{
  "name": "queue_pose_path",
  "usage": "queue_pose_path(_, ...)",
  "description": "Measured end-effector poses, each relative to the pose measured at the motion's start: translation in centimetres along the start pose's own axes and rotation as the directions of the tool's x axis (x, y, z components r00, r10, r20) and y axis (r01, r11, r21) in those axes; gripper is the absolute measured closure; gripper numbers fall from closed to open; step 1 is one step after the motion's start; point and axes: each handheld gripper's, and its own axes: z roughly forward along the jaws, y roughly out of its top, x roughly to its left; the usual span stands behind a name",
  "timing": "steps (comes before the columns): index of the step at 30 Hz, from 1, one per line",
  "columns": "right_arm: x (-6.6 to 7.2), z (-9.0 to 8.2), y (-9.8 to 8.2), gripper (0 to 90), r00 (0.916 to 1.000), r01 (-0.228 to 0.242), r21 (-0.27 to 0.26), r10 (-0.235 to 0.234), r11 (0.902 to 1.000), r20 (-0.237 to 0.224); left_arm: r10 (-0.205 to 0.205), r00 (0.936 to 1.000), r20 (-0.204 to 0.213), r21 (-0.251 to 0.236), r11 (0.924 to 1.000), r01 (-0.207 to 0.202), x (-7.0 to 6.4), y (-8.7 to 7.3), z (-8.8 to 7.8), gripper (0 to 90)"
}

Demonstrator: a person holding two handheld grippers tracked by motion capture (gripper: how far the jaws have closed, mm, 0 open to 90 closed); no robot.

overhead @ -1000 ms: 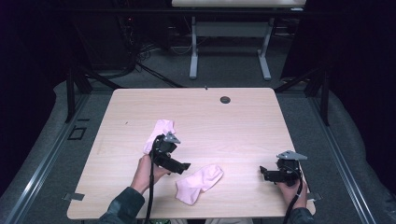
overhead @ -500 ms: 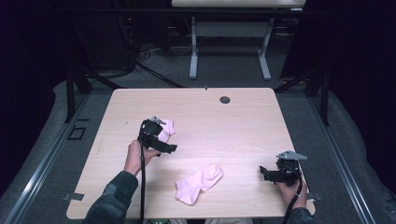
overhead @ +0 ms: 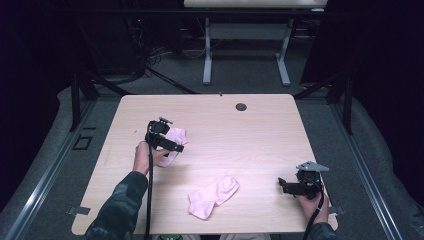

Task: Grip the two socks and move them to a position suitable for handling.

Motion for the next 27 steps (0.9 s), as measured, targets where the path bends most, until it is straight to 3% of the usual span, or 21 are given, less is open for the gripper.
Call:
queue_pose_path(5,0.0,0.0,0.0,7.6,1.0,0.0,-0.001,0.0,1.0,0.0,-0.035,0.9994,0.008,0.023,0.9992,0.034,0.5,0.7,1.1,8.2)
queue_pose_path(8,0.0,0.0,0.0,7.7,1.0,-0.001,-0.001,0.001,1.0,0.0,-0.052,0.9986,-0.01,0.037,0.9979,0.052,0.7,0.8,2.1,13.0)
queue_pose_path(13,0.0,0.0,0.0,7.9,1.0,-0.002,-0.003,0.002,1.0,0.002,-0.068,0.9961,-0.057,0.059,0.9957,0.071,1.0,0.7,3.1,27.8)
queue_pose_path(15,0.0,0.0,0.0,8.0,1.0,-0.002,-0.003,0.002,1.0,0.003,-0.083,0.9952,-0.052,0.052,0.995,0.086,1.3,0.6,3.2,33.8)
queue_pose_path(22,0.0,0.0,0.0,8.0,1.0,-0.001,-0.004,0.001,1.0,0.0,-0.076,0.9942,-0.077,0.055,0.9953,0.08,1.4,0.2,3.4,48.2)
queue_pose_path(26,0.0,0.0,0.0,8.0,1.0,-0.001,-0.003,0.001,1.0,0.0,-0.068,0.9914,-0.112,0.053,0.9958,0.074,1.2,0.0,3.4,57.1)
queue_pose_path(27,0.0,0.0,0.0,8.0,1.0,-0.001,-0.003,0.001,1.0,0.0,-0.074,0.9867,-0.145,0.05,0.9954,0.081,0.9,0.0,3.4,59.6)
